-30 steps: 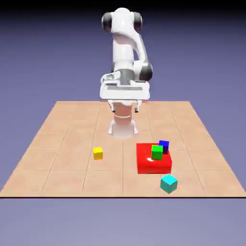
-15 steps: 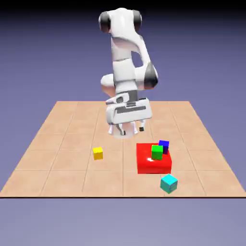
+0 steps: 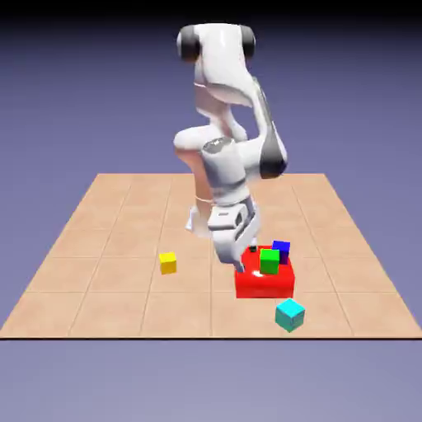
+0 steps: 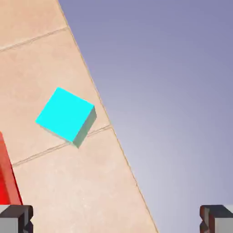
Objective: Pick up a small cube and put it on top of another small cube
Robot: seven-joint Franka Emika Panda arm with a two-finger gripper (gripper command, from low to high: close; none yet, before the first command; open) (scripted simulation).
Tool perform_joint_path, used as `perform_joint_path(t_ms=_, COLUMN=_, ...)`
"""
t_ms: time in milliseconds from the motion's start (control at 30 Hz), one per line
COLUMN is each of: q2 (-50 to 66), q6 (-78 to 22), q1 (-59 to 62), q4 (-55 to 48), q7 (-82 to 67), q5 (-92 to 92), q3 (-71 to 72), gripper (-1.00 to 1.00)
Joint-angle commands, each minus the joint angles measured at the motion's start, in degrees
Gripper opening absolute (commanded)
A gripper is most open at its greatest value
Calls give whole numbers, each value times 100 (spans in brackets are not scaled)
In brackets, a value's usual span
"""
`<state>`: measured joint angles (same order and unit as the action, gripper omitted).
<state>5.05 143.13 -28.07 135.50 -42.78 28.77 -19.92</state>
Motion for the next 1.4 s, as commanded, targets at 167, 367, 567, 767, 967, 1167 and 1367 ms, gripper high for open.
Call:
perform_joint_path(t_ms=167, q2=661, q6=-542, q1=-471, q4=-447, q7=-1495, q5=505, q3=-349, gripper=0)
perform_joint_path(t_ms=367, q2=1323, q6=-1083, q1=-950, q4=-895, q7=-2990, q5=1009, q3=-699, gripper=0)
perform_joint_path(t_ms=567, q2=1984, q6=-1625, q1=-1428, q4=-1342, q7=-4486, q5=1514, q3=-1048, gripper=0)
perform_joint_path(t_ms=767, q2=2645, q6=-2166, q1=-1907, q4=-1789, q7=-5979, q5=2018, q3=-1397, gripper=0)
perform_joint_path(t_ms=967, q2=3371, q6=-1668, q1=-1798, q4=-1867, q7=-6408, q5=2708, q3=-926, gripper=0)
perform_joint_path(t_ms=1167, q2=2570, q6=-2212, q1=-1963, q4=-1757, q7=-6091, q5=1890, q3=-1421, gripper=-100)
perform_joint_path(t_ms=1367, q2=1647, q6=-2653, q1=-2524, q4=-1342, q7=-7136, q5=395, q3=-1635, gripper=-100)
